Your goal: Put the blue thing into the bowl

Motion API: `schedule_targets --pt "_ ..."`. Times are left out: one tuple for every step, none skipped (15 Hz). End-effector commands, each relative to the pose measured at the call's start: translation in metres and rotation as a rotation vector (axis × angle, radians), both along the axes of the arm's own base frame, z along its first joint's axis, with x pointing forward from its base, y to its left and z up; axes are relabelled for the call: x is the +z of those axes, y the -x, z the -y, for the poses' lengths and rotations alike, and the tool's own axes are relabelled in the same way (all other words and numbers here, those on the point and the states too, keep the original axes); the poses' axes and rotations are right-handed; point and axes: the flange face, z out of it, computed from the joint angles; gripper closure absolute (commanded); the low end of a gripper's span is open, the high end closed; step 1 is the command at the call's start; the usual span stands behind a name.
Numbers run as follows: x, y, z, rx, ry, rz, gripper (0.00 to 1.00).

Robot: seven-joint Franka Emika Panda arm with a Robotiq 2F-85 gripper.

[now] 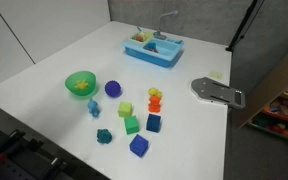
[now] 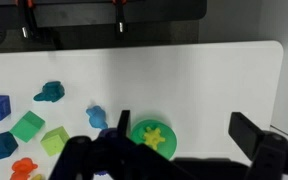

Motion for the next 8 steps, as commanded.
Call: schedule_targets --pt "0.001 0.0 0.0 0.0 0.0 -0.001 0.0" --pt "0.001 0.0 0.0 0.0 0.0 -0.001 0.0" --pt "0.002 -0.003 -0.001 -0.003 0.003 -0.005 0.0" --pt "0.005 -0.008 -0.002 -0.008 0.008 -0.006 0.0" --pt "0.006 -0.011 -0.003 -0.008 0.009 -0.006 0.0" --pt "0.008 -0.016 -0.004 -0.012 0.009 -0.009 0.0" --pt "0.011 -0.023 -0.005 -0.019 0.015 -0.004 0.0" --pt "0.014 -0.028 -0.006 -0.02 0.017 -0.004 0.0"
